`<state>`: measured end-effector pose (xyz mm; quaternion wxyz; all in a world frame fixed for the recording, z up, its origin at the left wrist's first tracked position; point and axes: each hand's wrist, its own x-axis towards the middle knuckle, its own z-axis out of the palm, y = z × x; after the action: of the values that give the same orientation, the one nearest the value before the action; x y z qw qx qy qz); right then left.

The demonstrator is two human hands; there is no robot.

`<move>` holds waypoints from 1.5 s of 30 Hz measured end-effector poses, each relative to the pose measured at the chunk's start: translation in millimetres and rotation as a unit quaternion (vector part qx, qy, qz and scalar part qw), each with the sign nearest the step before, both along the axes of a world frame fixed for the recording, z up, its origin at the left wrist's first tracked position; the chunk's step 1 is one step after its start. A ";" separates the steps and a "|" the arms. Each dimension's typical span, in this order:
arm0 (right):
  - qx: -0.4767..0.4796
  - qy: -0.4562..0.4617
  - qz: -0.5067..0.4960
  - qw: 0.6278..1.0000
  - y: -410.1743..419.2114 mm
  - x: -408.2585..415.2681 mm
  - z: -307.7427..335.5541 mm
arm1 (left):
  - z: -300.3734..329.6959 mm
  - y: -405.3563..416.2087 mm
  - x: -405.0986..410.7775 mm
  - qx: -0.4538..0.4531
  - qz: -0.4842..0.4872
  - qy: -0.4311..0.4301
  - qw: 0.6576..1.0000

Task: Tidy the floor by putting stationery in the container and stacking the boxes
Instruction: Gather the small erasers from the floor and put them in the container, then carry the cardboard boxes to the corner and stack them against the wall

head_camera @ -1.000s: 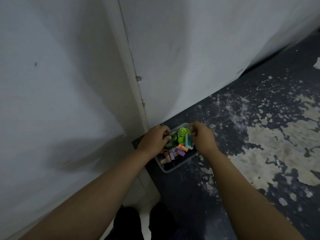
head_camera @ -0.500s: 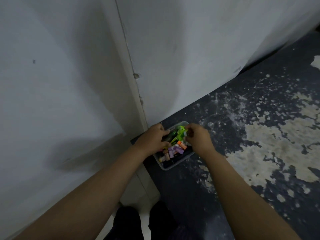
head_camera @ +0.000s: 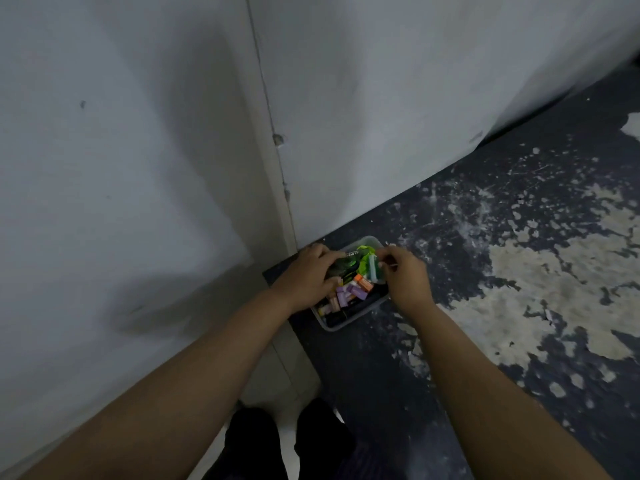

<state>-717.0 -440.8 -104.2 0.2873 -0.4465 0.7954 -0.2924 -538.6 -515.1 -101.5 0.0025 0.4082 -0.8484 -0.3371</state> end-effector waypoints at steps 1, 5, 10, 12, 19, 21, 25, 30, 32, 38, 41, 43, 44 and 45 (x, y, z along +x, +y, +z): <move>-0.001 -0.002 -0.005 1.000 0.7 1.0 0.6 | 0.4 1.9 1.2 0.009 0.016 0.013 1.000; -0.014 -0.009 -0.021 1.000 2.3 3.9 1.9 | 0.0 5.2 8.4 0.017 0.068 0.039 0.997; -0.022 0.004 -0.025 0.999 4.5 11.5 5.9 | -2.2 7.4 21.2 0.026 0.118 0.074 0.990; -0.018 0.013 -0.016 1.000 6.5 17.3 6.7 | -3.5 10.5 26.1 0.024 0.142 0.072 0.987; -0.030 -0.001 -0.002 1.000 9.4 48.3 19.0 | 3.7 23.4 49.9 0.035 0.171 0.086 0.981; -0.023 0.020 0.011 0.999 10.9 60.0 21.7 | 10.4 27.7 63.3 0.032 0.182 0.090 0.979; -0.032 0.014 0.014 0.999 19.1 93.6 29.4 | 23.3 41.5 103.9 0.009 0.179 0.077 0.981; -0.057 0.038 0.046 0.997 39.9 150.3 34.7 | 34.8 72.4 169.4 -0.008 0.186 0.054 0.981; -0.058 0.051 0.072 0.994 52.7 177.1 35.8 | 37.6 90.5 200.6 -0.012 0.191 0.048 0.980; -0.028 0.046 0.138 0.989 91.9 264.5 45.1 | 42.0 143.1 295.5 -0.025 0.228 0.033 0.973; -0.023 0.054 0.173 0.983 107.2 302.7 49.0 | 45.1 166.2 334.7 -0.046 0.239 0.033 0.969; -0.017 0.057 0.193 0.979 116.6 329.6 52.0 | 48.5 181.0 362.6 -0.056 0.250 0.033 0.966; -0.014 0.057 0.205 0.977 120.2 341.4 52.2 | 47.7 186.0 374.6 -0.060 0.254 0.029 0.965; -0.012 0.071 0.230 0.970 125.4 357.7 58.5 | 49.4 195.4 391.1 -0.071 0.264 0.033 0.961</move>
<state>-359.3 -315.4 -45.7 0.2840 -0.6409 0.6858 -0.1956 -147.5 -319.7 -52.1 0.1486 0.6049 -0.7315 -0.2771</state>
